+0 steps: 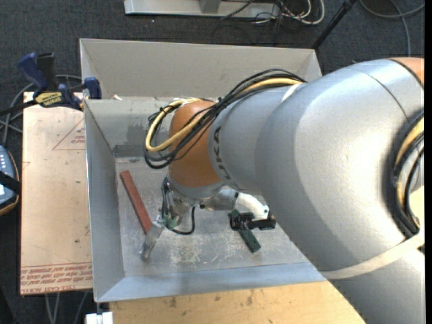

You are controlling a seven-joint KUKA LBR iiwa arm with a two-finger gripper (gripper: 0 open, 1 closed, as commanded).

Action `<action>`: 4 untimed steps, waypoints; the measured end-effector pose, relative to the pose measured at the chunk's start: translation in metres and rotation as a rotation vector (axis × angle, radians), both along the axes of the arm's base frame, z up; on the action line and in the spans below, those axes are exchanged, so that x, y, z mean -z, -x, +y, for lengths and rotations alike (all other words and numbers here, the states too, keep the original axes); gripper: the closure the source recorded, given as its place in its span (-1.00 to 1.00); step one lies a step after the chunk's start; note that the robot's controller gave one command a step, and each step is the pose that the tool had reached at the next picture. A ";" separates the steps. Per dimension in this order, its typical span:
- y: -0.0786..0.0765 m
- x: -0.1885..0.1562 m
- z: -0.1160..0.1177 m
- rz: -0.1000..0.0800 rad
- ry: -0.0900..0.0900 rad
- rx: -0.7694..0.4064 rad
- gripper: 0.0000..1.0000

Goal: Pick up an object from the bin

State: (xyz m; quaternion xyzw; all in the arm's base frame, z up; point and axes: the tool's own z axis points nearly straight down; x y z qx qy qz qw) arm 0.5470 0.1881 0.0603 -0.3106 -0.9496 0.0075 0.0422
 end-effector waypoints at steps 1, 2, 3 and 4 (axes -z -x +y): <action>-0.016 -0.009 0.005 -0.081 0.027 0.384 -1.00; -0.016 -0.010 0.005 -0.082 0.028 0.383 1.00; -0.011 -0.044 0.017 -0.084 0.025 0.365 1.00; -0.013 -0.116 0.020 -0.088 0.023 0.345 1.00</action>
Offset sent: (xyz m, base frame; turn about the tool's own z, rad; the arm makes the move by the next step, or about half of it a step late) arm 0.0161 0.0044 0.0097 0.3867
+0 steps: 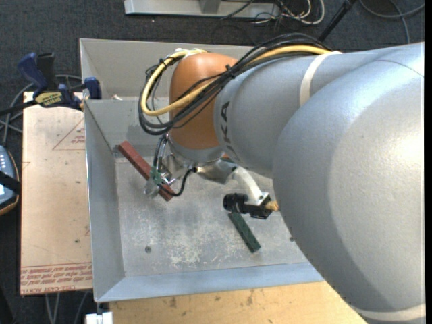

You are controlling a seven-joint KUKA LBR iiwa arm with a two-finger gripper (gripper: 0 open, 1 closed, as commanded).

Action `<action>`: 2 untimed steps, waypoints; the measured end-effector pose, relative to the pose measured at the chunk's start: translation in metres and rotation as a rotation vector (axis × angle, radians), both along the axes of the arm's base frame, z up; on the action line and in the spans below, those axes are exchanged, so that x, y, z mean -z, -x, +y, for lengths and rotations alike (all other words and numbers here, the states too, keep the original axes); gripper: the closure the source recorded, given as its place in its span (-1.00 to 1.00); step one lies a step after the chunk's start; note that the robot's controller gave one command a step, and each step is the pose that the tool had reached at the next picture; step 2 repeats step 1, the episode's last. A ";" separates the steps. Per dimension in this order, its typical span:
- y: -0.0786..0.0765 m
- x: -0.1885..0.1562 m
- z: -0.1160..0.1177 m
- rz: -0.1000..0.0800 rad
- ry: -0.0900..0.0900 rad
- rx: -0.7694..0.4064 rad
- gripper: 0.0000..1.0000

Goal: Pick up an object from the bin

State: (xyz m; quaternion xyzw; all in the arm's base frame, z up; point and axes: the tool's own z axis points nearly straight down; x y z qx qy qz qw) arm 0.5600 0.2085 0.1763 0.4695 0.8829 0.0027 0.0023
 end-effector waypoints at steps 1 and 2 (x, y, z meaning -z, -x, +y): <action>-0.005 -0.040 0.006 0.002 0.001 -0.001 1.00; -0.005 -0.040 0.006 0.002 0.001 -0.001 1.00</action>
Offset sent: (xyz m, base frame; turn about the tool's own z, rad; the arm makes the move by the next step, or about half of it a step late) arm 0.0043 0.0048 0.0377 0.0036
